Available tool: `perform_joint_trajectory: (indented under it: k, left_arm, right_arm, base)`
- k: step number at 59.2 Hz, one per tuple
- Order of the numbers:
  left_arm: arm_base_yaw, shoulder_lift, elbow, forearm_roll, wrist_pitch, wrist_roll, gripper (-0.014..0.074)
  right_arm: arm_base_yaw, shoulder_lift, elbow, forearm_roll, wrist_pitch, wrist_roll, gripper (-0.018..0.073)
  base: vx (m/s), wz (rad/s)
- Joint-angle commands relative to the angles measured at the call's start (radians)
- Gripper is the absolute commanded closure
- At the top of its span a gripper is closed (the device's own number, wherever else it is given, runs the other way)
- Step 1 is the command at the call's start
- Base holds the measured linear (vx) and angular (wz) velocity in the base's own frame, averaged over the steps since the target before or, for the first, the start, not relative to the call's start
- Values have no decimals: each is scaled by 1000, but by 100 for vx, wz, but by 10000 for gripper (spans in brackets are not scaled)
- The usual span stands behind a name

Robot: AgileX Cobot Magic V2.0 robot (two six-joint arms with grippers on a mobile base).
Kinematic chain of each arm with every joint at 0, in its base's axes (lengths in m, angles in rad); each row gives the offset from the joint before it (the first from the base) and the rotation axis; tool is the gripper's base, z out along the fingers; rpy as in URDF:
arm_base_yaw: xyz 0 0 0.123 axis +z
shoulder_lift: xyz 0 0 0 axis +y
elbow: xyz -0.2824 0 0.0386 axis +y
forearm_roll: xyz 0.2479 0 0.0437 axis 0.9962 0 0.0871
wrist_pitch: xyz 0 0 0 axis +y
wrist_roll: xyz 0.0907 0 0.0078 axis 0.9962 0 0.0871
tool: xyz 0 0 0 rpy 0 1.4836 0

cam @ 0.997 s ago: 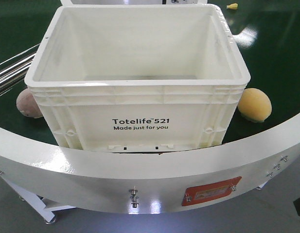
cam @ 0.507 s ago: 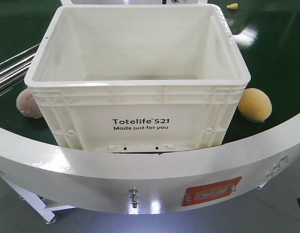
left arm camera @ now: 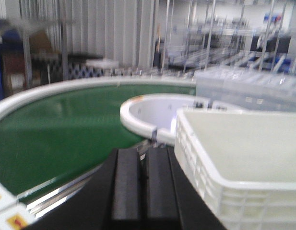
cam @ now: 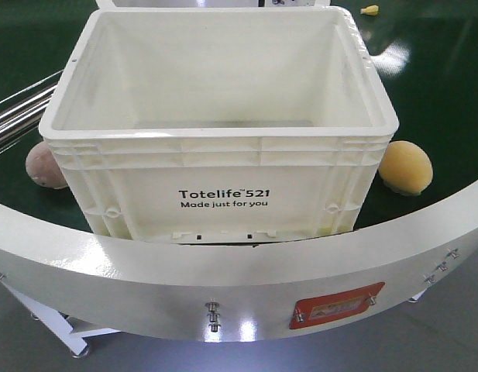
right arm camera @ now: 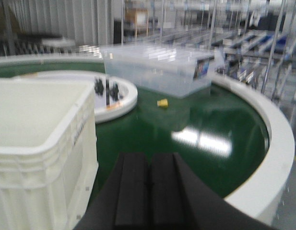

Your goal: Place moving items into box and shelve

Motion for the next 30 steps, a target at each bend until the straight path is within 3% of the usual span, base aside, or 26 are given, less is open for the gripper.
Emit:
perform_joint_trajectory:
  k: [1,19,30]
  left_arm:
    - [3,99,-77,-7,31,8,619]
    - [3,281,-81,-6,164,8,619]
    - [3,340,-49,-6,171,7,584]
  right_arm:
    - [0,98,-69,-9,13,-11,575]
    - [0,350,-63,0,147,-10,575]
    - [0,459,-63,-3,150,24,531]
  base:
    - [0,0]
    - [0,0]
    - [0,0]
